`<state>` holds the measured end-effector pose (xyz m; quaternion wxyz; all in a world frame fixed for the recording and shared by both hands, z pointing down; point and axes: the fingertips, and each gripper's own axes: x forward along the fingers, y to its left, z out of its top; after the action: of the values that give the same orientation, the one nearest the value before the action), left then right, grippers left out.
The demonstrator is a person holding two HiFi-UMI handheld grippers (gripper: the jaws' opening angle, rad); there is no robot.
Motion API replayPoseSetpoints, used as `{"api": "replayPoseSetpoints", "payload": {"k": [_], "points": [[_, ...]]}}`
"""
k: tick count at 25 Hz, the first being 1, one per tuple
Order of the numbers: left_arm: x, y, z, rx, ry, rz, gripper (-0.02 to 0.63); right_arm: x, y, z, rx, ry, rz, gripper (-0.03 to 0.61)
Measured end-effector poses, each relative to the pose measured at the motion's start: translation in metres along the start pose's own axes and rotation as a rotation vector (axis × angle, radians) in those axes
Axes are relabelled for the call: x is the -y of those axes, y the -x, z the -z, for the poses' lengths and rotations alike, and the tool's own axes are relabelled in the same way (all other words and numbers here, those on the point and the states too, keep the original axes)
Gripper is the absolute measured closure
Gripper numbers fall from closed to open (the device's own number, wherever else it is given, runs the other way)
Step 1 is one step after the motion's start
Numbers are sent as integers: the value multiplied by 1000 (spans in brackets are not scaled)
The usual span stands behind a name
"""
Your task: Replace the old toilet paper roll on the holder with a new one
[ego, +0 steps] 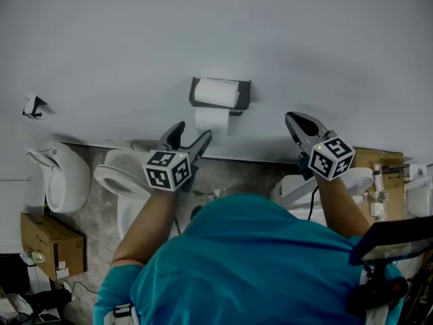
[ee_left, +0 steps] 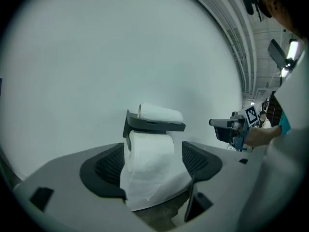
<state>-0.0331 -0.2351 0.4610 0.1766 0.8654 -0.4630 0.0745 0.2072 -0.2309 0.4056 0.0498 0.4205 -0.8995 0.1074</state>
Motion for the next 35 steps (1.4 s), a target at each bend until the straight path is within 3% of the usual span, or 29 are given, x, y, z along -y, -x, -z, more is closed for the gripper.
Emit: {"api": "replayPoseSetpoints", "payload": {"k": [8,11,24,32,35], "points": [[3,-36,12,-86,27,-100,75,10,11,9,-12,-5,-18,575],[5,-49,18,-134,44,-122,34,15,18,12,-17,-10,-17,575],[-6,-84,20,-172,5,-310,29,42,40,26,-34,-42,-7,575],[-14,-90,28,-195,15,-355,34,53,48,28,-30,-51,-3,575],[-12,-91,33,-200,19,-346,71,57,49,29,-32,-55,2,575]]}}
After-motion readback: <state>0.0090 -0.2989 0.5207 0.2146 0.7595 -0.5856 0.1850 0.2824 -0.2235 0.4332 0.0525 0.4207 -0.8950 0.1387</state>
